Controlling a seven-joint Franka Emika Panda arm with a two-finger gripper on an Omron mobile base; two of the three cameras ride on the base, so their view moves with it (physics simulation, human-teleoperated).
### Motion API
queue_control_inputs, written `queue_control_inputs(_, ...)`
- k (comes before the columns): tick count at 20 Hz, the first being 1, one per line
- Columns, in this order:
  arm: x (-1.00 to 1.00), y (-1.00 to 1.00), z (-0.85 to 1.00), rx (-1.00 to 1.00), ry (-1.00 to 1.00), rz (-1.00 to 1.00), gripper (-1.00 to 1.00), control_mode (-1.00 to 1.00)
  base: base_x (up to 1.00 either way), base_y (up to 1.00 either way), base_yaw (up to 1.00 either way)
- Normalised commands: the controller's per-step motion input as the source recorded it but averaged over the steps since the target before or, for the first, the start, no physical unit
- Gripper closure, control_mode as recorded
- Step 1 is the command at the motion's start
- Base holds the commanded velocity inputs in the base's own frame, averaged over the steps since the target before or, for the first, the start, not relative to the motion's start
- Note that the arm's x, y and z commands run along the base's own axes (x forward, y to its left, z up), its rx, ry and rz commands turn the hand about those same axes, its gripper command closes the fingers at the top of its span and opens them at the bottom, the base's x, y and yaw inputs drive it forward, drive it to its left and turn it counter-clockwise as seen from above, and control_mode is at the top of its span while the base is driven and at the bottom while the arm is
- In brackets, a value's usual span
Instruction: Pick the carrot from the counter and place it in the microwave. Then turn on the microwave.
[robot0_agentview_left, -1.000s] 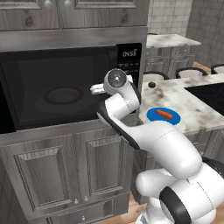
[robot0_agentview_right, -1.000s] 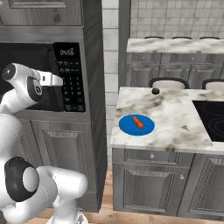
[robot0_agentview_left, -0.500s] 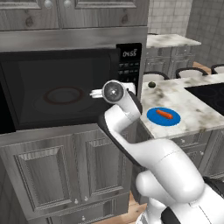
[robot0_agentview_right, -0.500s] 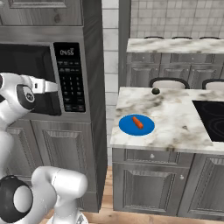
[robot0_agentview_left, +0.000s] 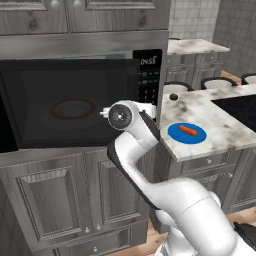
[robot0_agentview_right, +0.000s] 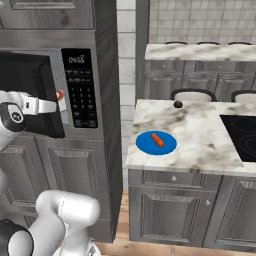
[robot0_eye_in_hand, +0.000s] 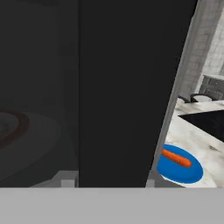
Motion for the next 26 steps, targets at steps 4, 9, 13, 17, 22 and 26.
queue_control_inputs(4, -0.48, 0.0, 0.0, 0.0, -0.05, -0.05, 1.0, -1.0, 0.0, 0.0, 0.0)
queue_control_inputs(9, -0.45, 0.0, 0.0, 0.0, -0.04, -0.05, 1.0, -1.0, 0.0, 0.0, 0.0)
queue_control_inputs(13, -0.46, 0.0, 0.0, 0.0, -0.04, -0.04, 1.0, -1.0, 0.0, 0.0, 0.0)
queue_control_inputs(17, -0.47, 0.0, 0.0, 0.0, -0.05, -0.04, 1.0, -1.0, 0.0, 0.0, 0.0)
queue_control_inputs(22, -0.48, 0.0, 0.0, 0.0, -0.06, -0.05, 1.0, -1.0, 0.0, 0.0, 0.0)
queue_control_inputs(26, -0.47, 0.0, 0.0, 0.0, -0.05, -0.04, 1.0, -1.0, 0.0, 0.0, 0.0)
